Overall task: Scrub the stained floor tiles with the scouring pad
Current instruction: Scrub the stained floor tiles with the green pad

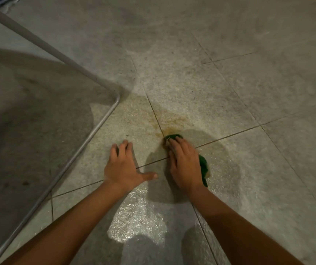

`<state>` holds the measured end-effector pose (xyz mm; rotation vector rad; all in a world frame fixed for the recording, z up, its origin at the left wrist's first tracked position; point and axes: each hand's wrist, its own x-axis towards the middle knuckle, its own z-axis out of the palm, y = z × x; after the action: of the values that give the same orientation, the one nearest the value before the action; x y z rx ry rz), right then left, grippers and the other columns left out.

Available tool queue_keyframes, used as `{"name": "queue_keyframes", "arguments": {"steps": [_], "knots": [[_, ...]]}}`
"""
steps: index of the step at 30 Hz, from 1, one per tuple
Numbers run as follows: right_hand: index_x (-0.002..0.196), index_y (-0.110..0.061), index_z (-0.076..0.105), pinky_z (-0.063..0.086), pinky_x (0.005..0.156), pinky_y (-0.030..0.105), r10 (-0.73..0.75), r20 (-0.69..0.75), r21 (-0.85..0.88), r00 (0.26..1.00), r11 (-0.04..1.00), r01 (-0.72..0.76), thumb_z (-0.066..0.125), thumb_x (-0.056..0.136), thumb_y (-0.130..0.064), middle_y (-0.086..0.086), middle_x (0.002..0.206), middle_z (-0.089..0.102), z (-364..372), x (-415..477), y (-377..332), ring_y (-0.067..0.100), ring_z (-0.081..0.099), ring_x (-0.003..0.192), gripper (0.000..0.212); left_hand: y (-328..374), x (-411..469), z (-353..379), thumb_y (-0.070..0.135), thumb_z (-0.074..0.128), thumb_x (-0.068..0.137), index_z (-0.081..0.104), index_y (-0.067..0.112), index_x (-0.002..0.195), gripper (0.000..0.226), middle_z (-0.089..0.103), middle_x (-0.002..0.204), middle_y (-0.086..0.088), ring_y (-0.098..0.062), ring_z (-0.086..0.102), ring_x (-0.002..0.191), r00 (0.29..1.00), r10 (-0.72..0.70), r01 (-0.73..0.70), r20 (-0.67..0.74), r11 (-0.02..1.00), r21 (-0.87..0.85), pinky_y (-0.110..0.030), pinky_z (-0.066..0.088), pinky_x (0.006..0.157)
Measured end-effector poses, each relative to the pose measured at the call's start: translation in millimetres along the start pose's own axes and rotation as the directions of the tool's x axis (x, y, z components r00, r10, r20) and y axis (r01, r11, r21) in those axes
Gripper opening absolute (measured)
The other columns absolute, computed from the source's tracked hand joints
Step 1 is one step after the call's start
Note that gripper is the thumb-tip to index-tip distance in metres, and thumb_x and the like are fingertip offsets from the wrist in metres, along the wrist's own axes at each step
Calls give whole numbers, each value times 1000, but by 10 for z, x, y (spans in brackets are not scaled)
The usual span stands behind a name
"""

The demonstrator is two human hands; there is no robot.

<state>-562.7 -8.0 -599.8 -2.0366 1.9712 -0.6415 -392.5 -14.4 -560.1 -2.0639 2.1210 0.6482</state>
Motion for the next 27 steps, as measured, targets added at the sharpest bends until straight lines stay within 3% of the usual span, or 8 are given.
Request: {"name": "queue_keyframes", "arguments": {"steps": [4,7,12,22,27], "knots": [[122,-11,57,35,100,43,-139,63,-28,988,990,141,36,92,-26,11,126,56,-145,-175,186,30,48,119,40,-18,21,-70,76,58,64,13,12,148,115,13,152,-2,-25,12,139,999,44,-44,-8,999,-9,-36,26,111],[122,-11,56,38,98,44,-93,15,6,996,996,93,37,91,-26,10,127,55,-200,-172,315,30,47,119,40,-127,45,-162,76,60,63,17,14,146,113,19,147,-2,-22,18,135,998,50,-50,-23,999,3,-36,30,108],[119,-8,58,39,97,51,92,-53,-46,994,994,-95,31,90,-26,15,124,56,-57,-40,82,37,48,117,44,-293,-30,-182,78,58,62,6,13,150,121,6,154,-3,-21,7,140,999,34,-36,42,998,44,-35,20,114],[119,-7,59,40,97,46,-139,15,-63,990,988,140,32,93,-27,15,123,58,151,70,-237,34,51,115,42,-310,-20,-151,81,55,60,6,15,149,122,7,154,-1,-18,5,141,999,39,-38,-1,997,62,-31,13,116],[121,-6,56,38,97,49,-39,-3,-69,999,997,38,28,93,-26,16,124,56,11,237,41,36,49,115,44,-333,-19,-142,83,52,60,4,14,150,122,6,155,0,-18,5,141,999,33,-34,14,998,56,-33,13,116]]}}
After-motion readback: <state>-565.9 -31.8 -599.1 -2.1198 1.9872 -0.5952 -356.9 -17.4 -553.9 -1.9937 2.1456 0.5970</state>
